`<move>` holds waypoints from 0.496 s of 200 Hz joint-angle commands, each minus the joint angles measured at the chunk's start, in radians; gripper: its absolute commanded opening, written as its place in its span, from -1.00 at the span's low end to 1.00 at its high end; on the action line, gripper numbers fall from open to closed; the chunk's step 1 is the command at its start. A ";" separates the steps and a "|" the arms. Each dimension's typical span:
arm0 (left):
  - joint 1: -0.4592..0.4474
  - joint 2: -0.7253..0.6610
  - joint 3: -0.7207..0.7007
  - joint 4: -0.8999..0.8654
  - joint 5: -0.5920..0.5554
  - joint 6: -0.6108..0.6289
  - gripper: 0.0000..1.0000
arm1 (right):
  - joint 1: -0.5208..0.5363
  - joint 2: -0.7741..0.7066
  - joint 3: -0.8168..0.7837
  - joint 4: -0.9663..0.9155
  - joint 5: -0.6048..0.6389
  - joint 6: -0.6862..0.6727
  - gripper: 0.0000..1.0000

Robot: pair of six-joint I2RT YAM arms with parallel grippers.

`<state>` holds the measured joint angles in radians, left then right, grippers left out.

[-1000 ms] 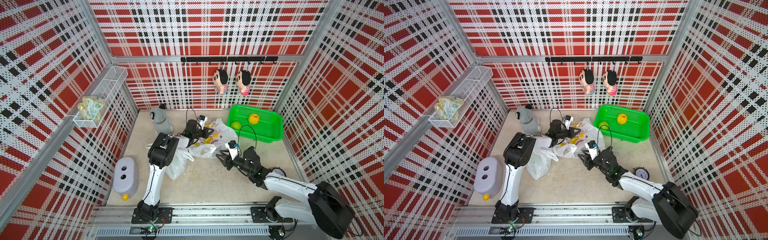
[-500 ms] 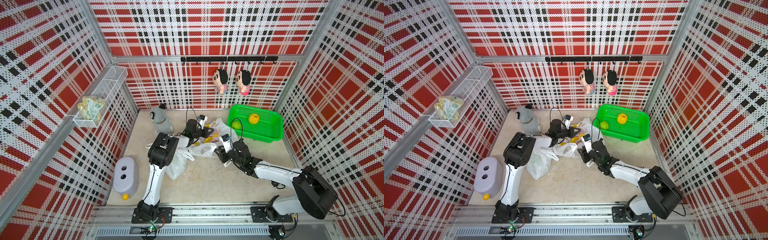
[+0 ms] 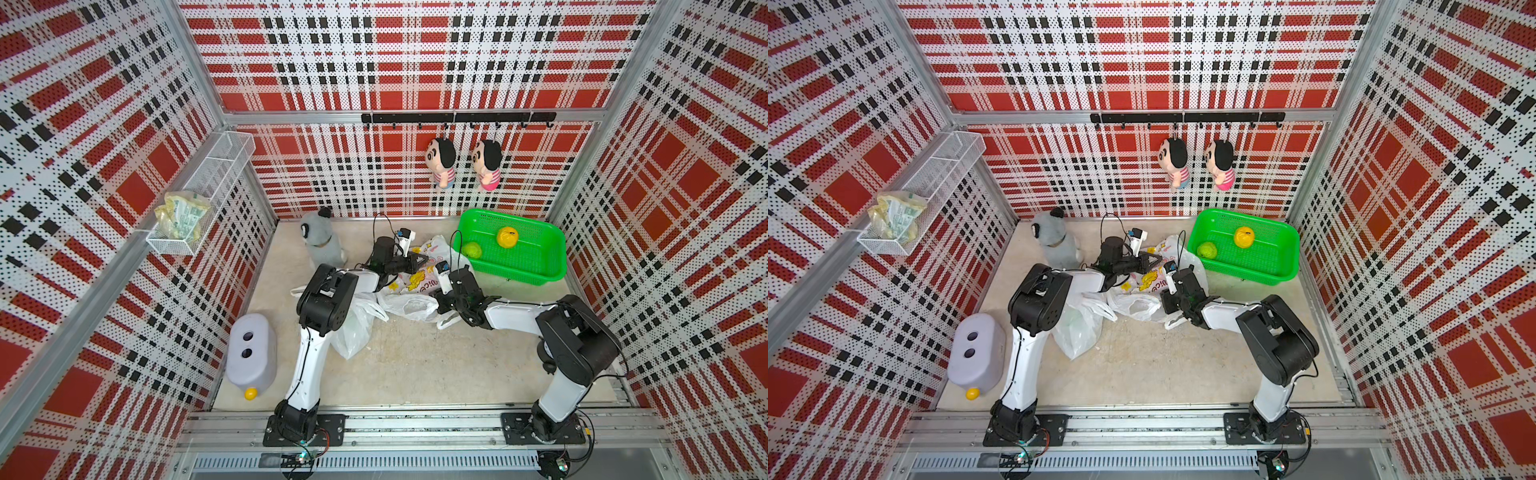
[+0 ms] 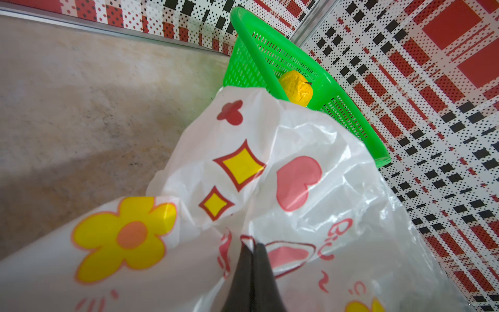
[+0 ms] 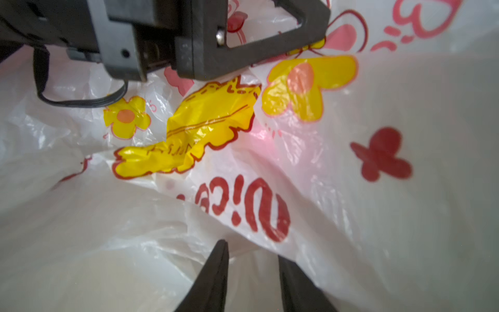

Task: Untie the knot of a plastic bag & take out the apple
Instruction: Adjust the apple in the plastic bag.

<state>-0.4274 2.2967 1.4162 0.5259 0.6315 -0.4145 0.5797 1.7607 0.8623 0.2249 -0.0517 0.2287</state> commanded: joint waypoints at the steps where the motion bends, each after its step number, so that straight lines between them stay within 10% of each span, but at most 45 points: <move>1: 0.003 0.024 0.027 -0.024 0.007 0.009 -1.00 | -0.001 0.024 0.026 -0.007 -0.016 -0.015 -0.30; 99: 0.005 0.033 0.039 -0.044 -0.004 0.011 -1.00 | -0.024 0.014 -0.038 -0.058 -0.005 -0.016 -0.38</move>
<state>-0.4259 2.3035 1.4322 0.4873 0.6304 -0.4141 0.5632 1.7546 0.7757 0.1764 -0.0410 0.2253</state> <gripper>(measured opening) 0.046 0.312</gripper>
